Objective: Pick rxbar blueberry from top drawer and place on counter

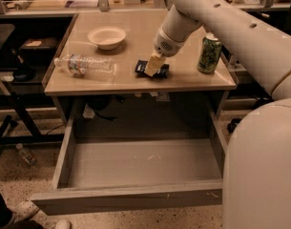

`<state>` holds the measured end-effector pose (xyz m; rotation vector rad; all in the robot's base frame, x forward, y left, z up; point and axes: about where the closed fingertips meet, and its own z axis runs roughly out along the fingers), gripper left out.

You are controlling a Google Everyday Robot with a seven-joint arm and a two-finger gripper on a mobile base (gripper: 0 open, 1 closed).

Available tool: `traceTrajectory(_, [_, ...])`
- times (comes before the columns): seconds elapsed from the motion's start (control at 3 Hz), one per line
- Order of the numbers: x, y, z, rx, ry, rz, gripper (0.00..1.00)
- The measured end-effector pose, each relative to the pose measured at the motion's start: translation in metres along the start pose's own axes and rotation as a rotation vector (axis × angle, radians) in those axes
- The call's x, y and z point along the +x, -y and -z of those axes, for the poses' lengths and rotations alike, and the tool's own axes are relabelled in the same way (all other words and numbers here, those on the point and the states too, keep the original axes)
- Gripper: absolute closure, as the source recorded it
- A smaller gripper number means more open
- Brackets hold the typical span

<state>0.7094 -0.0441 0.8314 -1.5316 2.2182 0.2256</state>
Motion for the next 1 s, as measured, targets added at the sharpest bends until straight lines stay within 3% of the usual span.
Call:
traceTrajectory(0.67, [0.0000,0.0000,-0.0001,0.000,0.000,0.000,0.00])
traceTrajectory(1.0, [0.0000,0.0000,-0.0001,0.000,0.000,0.000,0.00])
